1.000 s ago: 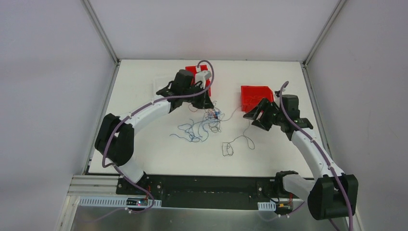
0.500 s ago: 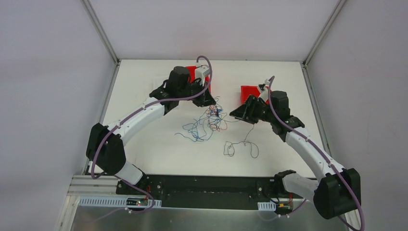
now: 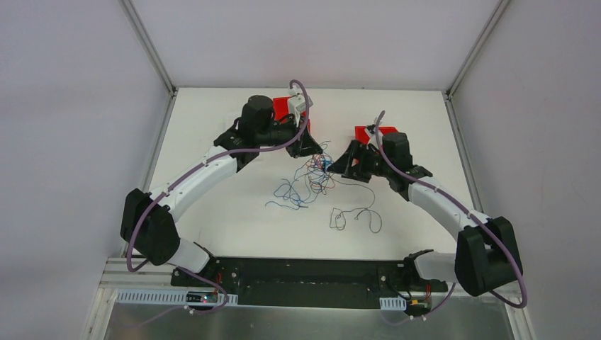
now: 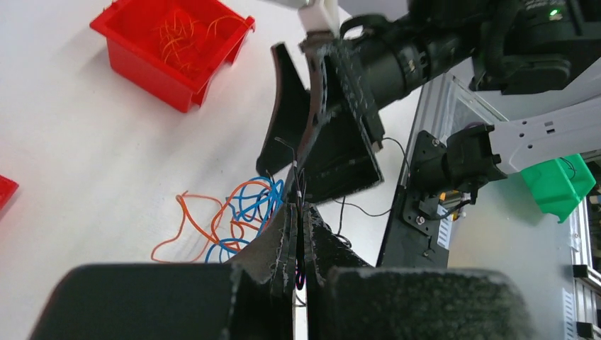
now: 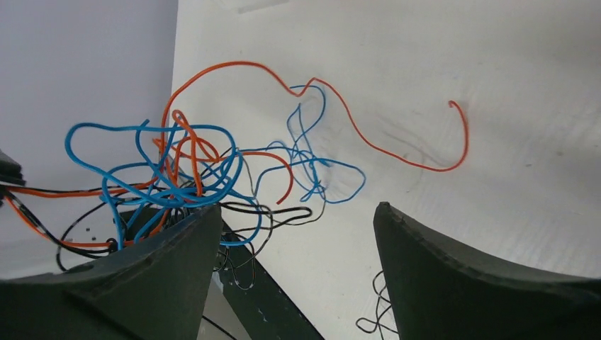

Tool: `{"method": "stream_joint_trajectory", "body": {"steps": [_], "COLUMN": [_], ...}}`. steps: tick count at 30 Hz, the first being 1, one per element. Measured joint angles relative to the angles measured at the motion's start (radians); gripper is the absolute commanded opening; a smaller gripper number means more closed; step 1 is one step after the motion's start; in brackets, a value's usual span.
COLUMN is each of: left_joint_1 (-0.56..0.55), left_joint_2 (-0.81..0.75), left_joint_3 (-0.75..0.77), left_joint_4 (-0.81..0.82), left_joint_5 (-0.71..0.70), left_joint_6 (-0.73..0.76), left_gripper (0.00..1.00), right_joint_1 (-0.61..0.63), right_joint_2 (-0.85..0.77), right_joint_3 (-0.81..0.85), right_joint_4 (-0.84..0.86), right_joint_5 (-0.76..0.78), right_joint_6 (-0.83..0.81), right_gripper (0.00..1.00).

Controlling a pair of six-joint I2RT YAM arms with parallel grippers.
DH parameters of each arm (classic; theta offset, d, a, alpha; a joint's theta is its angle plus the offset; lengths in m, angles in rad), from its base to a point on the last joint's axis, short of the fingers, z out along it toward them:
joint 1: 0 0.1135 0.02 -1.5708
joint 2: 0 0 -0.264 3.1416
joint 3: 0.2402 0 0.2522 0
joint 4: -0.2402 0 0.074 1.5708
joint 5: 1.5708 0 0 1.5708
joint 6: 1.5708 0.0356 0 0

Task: Untangle the cables

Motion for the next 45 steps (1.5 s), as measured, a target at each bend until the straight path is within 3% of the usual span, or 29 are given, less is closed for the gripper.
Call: {"method": "stream_joint_trajectory", "body": {"steps": [5, 7, 9, 11, 13, 16, 20, 27, 34, 41, 45], "left_joint_1": [0.000, 0.000, 0.000, 0.000, 0.000, 0.000, 0.016, 0.141, 0.158, 0.199, 0.213], "left_joint_2": [-0.011, -0.011, -0.011, -0.011, -0.011, -0.013, -0.058, -0.258, -0.344, -0.362, -0.370], "left_joint_3": [0.000, 0.000, 0.000, -0.002, -0.014, -0.041, -0.129, -0.309, -0.423, -0.436, -0.435], "left_joint_4": [0.050, 0.068, 0.085, 0.102, 0.128, 0.149, 0.153, 0.040, -0.076, -0.263, -0.330], "left_joint_5": [0.031, 0.041, 0.051, 0.055, 0.056, 0.033, -0.091, -0.457, -0.688, -0.978, -1.076], "left_joint_6": [-0.006, -0.014, -0.018, -0.024, -0.040, -0.055, -0.084, -0.146, -0.235, -0.307, -0.354], "left_gripper": [0.00, 0.00, 0.00, 0.00, 0.00, 0.00, 0.00, 0.00, 0.00, 0.00, 0.00], "right_joint_1": [0.071, 0.099, 0.114, 0.127, 0.135, 0.140, 0.141, 0.084, -0.006, -0.127, -0.177], "right_joint_2": [0.018, 0.029, 0.040, 0.051, 0.063, 0.066, 0.022, -0.194, -0.283, -0.377, -0.426], "right_joint_3": [0.000, 0.000, -0.001, -0.001, -0.002, -0.010, -0.046, -0.098, -0.118, -0.118, -0.118], "right_joint_4": [0.066, 0.121, 0.173, 0.231, 0.278, 0.309, 0.271, 0.021, -0.138, -0.299, -0.348], "right_joint_5": [-0.055, -0.079, -0.092, -0.093, -0.082, -0.020, 0.172, 0.635, 0.772, 0.990, 1.036], "right_joint_6": [-0.016, -0.007, 0.007, 0.026, 0.056, 0.088, 0.110, 0.164, 0.217, 0.253, 0.263], "right_gripper": [0.82, 0.74, 0.55, 0.25, 0.01, 0.00, 0.00, 0.00, 0.00, 0.00, 0.00]}}
